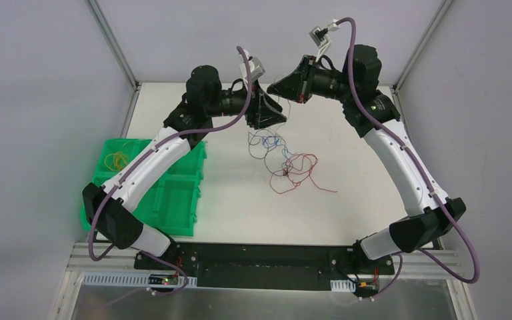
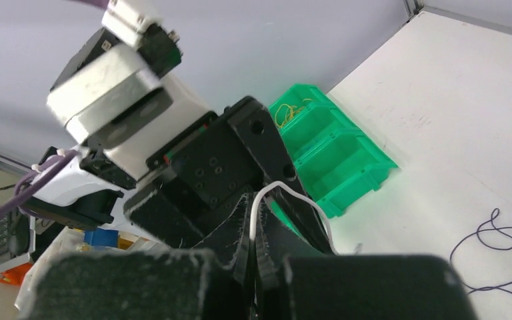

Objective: Untangle the cables

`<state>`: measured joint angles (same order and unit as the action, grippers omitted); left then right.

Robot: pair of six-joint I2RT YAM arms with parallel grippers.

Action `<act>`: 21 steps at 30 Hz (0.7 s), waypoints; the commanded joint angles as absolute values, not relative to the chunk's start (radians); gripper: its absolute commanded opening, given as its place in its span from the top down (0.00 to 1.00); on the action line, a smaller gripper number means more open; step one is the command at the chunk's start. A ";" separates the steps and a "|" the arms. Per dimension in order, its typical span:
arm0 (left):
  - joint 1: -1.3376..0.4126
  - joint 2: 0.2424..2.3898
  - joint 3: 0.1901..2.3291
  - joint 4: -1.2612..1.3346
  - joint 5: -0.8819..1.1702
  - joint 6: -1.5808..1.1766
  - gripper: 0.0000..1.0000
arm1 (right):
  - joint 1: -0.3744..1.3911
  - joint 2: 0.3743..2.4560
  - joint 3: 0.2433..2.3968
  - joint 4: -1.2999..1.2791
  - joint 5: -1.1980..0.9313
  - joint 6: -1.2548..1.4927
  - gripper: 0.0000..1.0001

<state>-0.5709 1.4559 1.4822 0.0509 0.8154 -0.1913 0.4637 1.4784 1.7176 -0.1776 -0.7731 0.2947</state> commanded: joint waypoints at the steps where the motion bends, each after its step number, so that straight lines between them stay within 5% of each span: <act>1: -0.619 1.471 1.493 0.158 0.832 -0.148 0.55 | 0.471 1.471 1.711 -0.077 -0.762 0.390 1.00; 6: -0.643 1.505 1.501 0.177 0.815 -0.154 0.56 | 0.472 1.482 1.718 -0.052 -0.767 0.427 1.00; 7: -0.643 1.512 1.506 0.177 0.809 -0.157 0.61 | 0.472 1.482 1.718 -0.049 -0.771 0.432 1.00; 10: -0.643 1.523 1.531 0.148 0.787 -0.163 1.00 | 0.472 1.479 1.713 -0.052 -0.775 0.430 1.00; 11: -0.642 1.525 1.545 0.130 0.770 -0.179 1.00 | 0.465 1.476 1.711 -0.071 -0.777 0.422 1.00; 15: -0.594 1.538 1.578 0.138 0.723 -0.362 1.00 | 0.359 1.448 1.660 -0.147 -0.823 0.367 0.50; 21: -0.568 1.555 1.630 0.166 0.715 -0.479 1.00 | 0.213 1.306 1.438 -0.206 -0.852 0.158 0.32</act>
<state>-0.5800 1.5478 1.5623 0.1009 0.7376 -0.3656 0.2676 1.4269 1.5471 -0.1669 -0.8059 0.3122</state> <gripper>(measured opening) 0.011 0.661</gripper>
